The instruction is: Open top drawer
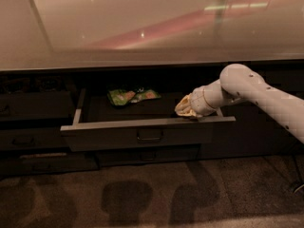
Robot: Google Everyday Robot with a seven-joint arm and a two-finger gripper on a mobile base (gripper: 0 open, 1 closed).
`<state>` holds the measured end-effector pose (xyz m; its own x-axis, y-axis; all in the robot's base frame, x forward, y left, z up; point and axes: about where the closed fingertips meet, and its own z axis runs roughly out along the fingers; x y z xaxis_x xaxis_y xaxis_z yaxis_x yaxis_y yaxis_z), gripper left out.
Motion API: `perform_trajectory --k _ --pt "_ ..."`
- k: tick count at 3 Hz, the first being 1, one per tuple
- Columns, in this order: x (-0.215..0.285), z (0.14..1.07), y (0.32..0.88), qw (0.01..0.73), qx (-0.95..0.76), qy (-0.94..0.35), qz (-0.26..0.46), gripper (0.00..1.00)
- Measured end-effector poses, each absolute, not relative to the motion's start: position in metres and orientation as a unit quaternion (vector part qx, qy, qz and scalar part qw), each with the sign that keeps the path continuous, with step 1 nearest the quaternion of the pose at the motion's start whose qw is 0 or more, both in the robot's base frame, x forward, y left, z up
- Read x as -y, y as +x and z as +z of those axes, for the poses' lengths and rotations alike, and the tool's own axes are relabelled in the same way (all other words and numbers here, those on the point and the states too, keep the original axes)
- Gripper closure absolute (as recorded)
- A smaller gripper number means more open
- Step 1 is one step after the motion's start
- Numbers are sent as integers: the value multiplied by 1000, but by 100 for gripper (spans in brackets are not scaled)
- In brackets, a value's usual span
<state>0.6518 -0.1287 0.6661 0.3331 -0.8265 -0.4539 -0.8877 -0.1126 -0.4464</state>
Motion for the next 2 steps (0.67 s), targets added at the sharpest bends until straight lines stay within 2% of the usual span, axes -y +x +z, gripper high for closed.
perform_trajectory --k 2 --pt "122 660 633 335 -566 -752 47 100"
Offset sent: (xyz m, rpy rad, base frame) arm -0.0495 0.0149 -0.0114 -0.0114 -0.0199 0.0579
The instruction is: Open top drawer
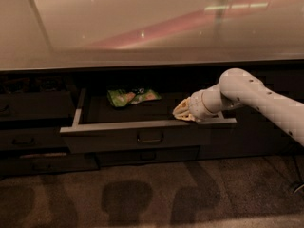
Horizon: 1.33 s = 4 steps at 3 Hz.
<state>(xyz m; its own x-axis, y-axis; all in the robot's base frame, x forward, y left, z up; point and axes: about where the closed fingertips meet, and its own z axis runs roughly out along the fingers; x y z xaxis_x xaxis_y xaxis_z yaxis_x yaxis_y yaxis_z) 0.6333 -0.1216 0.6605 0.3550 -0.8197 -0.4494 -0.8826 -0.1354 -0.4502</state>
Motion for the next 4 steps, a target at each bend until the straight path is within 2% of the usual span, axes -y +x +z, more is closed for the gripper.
perform_trajectory --k 1,4 --pt "122 661 634 335 -566 -752 47 100" --pt "128 633 568 328 -554 -764 39 100"
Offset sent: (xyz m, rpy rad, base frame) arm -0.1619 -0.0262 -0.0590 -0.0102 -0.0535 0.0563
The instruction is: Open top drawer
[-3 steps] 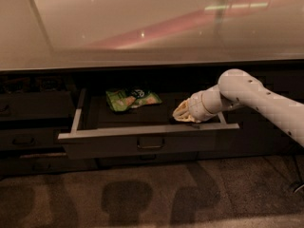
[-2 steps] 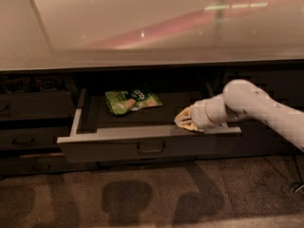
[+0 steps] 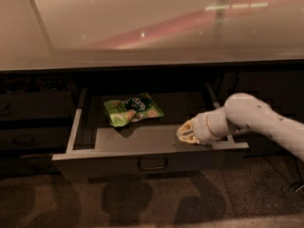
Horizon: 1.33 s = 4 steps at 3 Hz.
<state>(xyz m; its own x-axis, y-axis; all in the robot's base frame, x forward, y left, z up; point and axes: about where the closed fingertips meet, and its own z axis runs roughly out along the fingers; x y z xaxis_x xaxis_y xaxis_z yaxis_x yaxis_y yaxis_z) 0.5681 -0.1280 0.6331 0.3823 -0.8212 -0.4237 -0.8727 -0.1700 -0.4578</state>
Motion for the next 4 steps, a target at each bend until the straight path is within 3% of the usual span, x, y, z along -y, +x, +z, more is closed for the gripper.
perform_trajectory --k 1,4 --pt "128 623 554 321 -557 -765 47 81" --pt "128 623 554 321 -557 -765 47 11"
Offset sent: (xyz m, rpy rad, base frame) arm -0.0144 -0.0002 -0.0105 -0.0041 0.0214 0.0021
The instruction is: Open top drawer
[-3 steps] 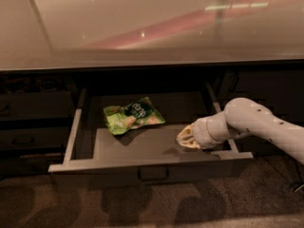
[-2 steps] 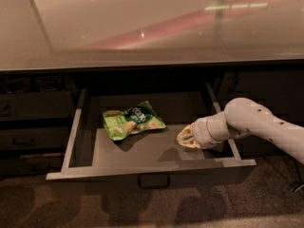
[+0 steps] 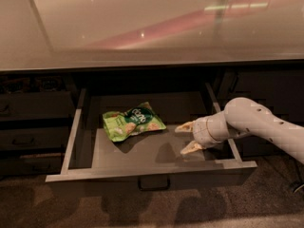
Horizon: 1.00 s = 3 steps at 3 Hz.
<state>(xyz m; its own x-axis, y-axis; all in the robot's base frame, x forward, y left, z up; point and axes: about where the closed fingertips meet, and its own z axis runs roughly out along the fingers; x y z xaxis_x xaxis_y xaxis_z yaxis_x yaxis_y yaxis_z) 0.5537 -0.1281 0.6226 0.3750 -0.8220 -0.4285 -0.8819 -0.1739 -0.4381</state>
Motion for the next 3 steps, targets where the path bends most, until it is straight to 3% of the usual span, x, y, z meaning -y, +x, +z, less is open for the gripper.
perform_trajectory --k 1,3 --pt "128 623 554 321 -557 -765 47 0" --pt "123 622 551 323 -551 -768 52 0"
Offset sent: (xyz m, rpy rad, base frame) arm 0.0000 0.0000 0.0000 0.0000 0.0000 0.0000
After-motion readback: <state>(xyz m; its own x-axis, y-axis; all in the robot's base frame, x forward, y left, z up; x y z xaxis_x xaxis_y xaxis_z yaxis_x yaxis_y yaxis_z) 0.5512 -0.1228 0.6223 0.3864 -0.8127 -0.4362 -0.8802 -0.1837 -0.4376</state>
